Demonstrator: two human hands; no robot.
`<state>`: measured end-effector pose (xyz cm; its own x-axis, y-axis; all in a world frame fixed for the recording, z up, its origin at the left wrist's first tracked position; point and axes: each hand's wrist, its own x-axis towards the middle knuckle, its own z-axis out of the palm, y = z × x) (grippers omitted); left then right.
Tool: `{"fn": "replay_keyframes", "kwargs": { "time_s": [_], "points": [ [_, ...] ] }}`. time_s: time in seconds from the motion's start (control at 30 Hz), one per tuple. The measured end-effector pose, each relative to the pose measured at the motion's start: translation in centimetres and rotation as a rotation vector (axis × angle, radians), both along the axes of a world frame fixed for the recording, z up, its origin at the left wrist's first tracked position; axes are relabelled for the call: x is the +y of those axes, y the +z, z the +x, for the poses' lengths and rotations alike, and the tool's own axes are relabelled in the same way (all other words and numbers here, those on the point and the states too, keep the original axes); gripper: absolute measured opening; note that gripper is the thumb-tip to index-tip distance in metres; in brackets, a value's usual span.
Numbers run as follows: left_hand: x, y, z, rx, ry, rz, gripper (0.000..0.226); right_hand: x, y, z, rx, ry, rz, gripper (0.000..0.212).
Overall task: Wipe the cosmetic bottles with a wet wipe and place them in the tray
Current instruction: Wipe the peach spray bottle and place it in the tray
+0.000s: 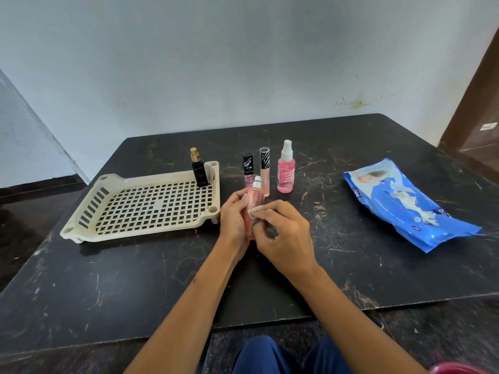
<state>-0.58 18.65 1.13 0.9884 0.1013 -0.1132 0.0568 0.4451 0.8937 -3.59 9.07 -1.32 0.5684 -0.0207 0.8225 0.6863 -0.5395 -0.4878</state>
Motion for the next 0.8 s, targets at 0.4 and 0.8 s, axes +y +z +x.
{"fn": "replay_keyframes", "kwargs": {
  "time_s": [0.4, 0.8],
  "points": [
    [0.0, 0.1, -0.4, -0.045, -0.059, 0.055, 0.026, 0.0, 0.1, 0.0, 0.008, -0.069, -0.01, 0.02],
    [0.1, 0.3, -0.6, -0.015, -0.091, 0.05, 0.033, 0.6, 0.0, -1.3, 0.005, 0.073, 0.014, 0.018]
  ]
}}
